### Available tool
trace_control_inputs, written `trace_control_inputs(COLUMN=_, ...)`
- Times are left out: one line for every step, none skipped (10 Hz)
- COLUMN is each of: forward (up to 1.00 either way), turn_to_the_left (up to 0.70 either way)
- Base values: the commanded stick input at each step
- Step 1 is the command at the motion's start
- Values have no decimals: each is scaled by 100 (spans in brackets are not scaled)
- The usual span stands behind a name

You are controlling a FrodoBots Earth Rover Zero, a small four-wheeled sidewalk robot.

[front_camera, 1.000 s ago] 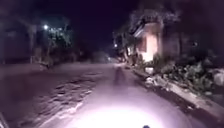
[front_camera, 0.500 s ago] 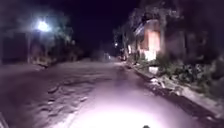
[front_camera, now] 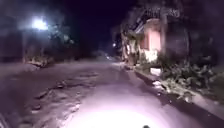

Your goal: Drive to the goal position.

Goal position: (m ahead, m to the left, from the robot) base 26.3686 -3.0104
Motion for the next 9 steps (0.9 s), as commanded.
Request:
trace_control_inputs(forward=70, turn_to_the_left=0)
trace_control_inputs(forward=70, turn_to_the_left=0)
trace_control_inputs(forward=70, turn_to_the_left=0)
trace_control_inputs(forward=70, turn_to_the_left=0)
trace_control_inputs(forward=70, turn_to_the_left=0)
trace_control_inputs(forward=70, turn_to_the_left=-1)
trace_control_inputs(forward=70, turn_to_the_left=-21)
trace_control_inputs(forward=70, turn_to_the_left=-25)
trace_control_inputs(forward=70, turn_to_the_left=0)
